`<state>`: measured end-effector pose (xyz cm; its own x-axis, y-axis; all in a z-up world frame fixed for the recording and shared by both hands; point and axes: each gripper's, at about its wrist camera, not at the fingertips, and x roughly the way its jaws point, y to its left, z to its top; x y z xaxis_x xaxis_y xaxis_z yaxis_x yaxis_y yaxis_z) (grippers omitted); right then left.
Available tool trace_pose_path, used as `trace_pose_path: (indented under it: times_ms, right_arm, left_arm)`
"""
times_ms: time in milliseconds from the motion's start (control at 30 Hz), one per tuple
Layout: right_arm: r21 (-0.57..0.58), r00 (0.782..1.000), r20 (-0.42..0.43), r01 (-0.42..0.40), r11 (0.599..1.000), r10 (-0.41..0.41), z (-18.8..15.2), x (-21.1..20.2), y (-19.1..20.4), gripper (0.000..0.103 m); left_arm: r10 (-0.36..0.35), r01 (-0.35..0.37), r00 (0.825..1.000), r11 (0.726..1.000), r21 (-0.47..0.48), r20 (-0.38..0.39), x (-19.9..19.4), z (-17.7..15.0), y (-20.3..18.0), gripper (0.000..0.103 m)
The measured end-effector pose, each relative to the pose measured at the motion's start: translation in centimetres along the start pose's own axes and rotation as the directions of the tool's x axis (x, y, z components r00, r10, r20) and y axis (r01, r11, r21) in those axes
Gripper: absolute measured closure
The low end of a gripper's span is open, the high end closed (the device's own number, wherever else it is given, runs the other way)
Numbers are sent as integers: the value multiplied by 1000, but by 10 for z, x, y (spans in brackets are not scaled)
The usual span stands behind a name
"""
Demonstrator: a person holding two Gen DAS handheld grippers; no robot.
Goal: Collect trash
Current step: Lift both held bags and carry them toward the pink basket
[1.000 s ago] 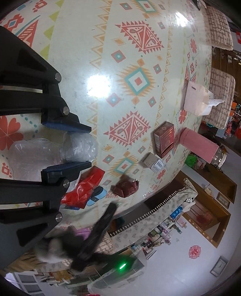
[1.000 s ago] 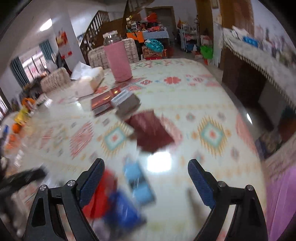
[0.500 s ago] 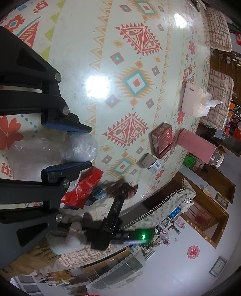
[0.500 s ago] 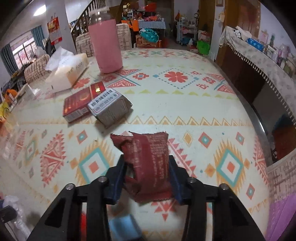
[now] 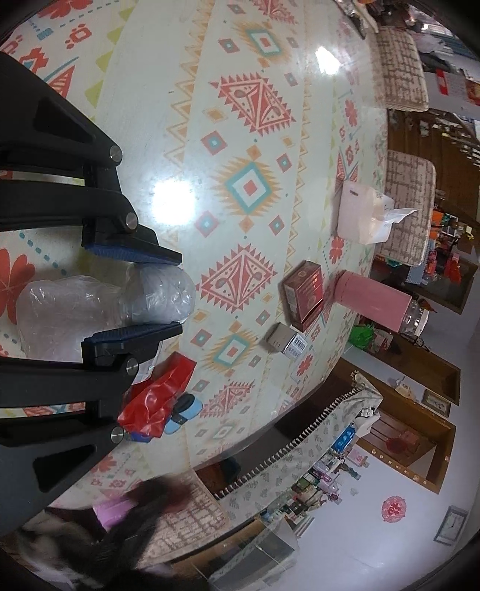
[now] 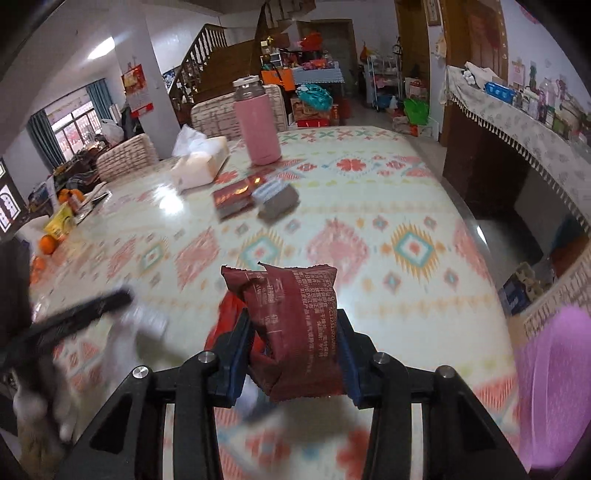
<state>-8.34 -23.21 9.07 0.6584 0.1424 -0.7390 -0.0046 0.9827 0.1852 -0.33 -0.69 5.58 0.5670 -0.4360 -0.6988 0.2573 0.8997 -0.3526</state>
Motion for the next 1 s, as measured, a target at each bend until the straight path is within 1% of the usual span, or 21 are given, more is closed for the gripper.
trace_pose_path:
  times_ms: [100, 233, 400, 567, 633, 767, 1000]
  right_arm:
    - [37, 1000, 20, -16, 999, 15, -34, -26, -6, 57]
    - [83, 998, 55, -15, 996, 11, -63, -51, -17, 57]
    - [129, 996, 86, -5, 992, -7, -85, -70, -28, 57]
    - [147, 995, 102, -14, 989, -1, -94, -74, -30, 57]
    - [157, 994, 105, -28, 987, 12, -98, -75, -30, 57]
    - [161, 994, 105, -40, 986, 23, -104, -75, -29, 57]
    - [148, 992, 128, -29, 989, 10, -109, -85, -26, 57]
  left_arm:
    - [48, -48, 999, 998, 30, 19, 0, -2, -5, 74]
    - [103, -107, 993, 991, 81, 50, -3, -7, -18, 74]
    - [148, -158, 985, 979, 126, 85, -23, -15, -39, 74]
    - [176, -193, 979, 963, 186, 105, -47, -32, -62, 74]
    - [179, -198, 977, 959, 201, 113, -56, -36, -68, 74]
    - [167, -188, 980, 958, 217, 113, -69, -43, -79, 74]
    - [154, -180, 981, 950, 254, 120, -80, -54, -97, 74]
